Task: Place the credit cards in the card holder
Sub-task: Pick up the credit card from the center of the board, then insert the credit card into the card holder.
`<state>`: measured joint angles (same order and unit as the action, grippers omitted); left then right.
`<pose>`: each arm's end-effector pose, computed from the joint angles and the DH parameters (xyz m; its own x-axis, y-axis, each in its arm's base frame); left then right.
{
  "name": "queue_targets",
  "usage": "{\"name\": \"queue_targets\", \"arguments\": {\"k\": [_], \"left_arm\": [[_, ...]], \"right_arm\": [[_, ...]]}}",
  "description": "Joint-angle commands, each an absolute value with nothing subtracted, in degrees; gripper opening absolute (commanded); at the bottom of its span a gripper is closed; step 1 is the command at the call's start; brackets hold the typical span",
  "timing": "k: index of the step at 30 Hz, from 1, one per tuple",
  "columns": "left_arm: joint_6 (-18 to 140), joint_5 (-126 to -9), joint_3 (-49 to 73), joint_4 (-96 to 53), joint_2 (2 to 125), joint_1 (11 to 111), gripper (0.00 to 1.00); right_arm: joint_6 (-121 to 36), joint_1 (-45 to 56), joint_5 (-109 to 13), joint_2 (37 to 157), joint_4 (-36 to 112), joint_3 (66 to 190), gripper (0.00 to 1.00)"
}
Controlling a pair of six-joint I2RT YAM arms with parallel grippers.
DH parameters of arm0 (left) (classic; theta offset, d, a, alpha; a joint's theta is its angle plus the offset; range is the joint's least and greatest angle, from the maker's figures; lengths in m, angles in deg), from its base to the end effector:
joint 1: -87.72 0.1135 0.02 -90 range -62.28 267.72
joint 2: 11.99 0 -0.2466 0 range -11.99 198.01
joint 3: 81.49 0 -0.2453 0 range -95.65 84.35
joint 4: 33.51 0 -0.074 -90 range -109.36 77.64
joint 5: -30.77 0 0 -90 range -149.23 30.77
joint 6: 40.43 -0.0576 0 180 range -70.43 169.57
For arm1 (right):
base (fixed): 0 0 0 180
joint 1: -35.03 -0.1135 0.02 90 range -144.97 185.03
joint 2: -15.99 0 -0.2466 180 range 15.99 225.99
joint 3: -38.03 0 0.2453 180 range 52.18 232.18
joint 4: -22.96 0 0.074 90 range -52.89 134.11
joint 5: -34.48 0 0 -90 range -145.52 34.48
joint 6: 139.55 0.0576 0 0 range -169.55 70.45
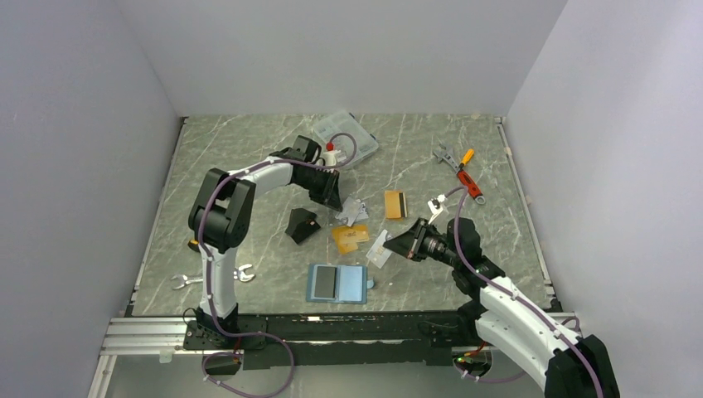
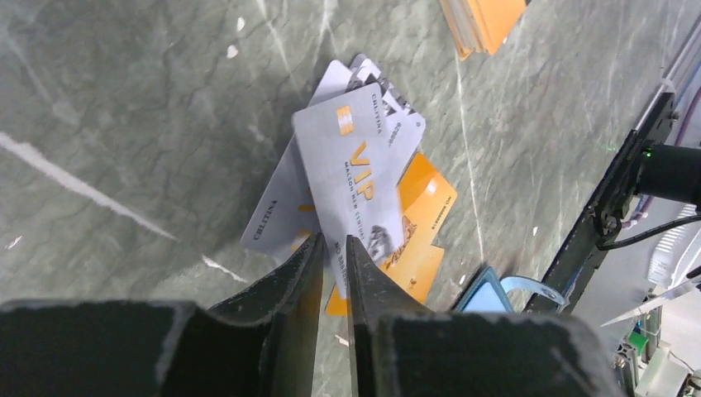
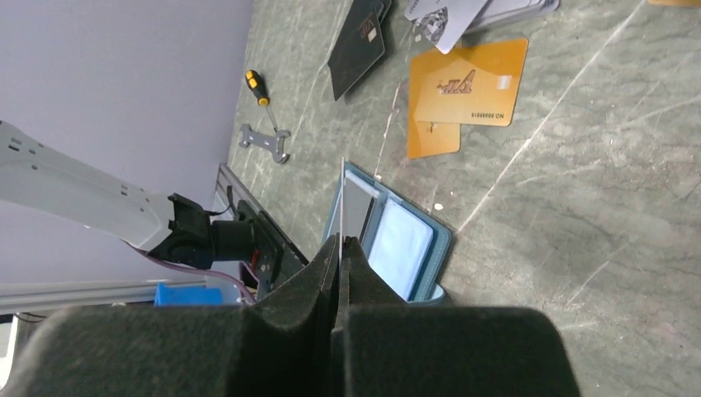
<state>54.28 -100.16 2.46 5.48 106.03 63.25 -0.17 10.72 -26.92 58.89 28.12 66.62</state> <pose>0.3670 -0.2085 0.1367 -0.8425 0.3153 -0.4367 0.5350 0.5838 -0.6107 0.1659 0.1052 0.1792 -0.7843 0.3770 -0.4927 -0.2725 0.5041 0.8195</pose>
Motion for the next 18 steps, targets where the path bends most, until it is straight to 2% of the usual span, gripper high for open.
{"name": "queue_targets", "arguments": {"k": [1,9,14,18], "left_arm": [[51.86,-96.7,-0.74,9.11,104.75,63.12,0.25],[42.87,-97.08,-3.58,17.63,97.5,62.24,0.43],[32.22,-99.69,-4.1,28.38,90.84,61.96,0.43],[21.05,-98.66,3.92,34.18,85.39,58.83,0.42]], "right_arm": [[1.7,8.69,-27.35,59.41,27.21,64.97,0.0],[-0.36,-2.19,-33.31,67.13,30.1,68.13,0.0],[-0.65,-3.46,-33.66,67.81,32.0,67.84,0.0],[-1.55,-3.89,-34.48,67.21,34.52,67.68,0.0]]}}
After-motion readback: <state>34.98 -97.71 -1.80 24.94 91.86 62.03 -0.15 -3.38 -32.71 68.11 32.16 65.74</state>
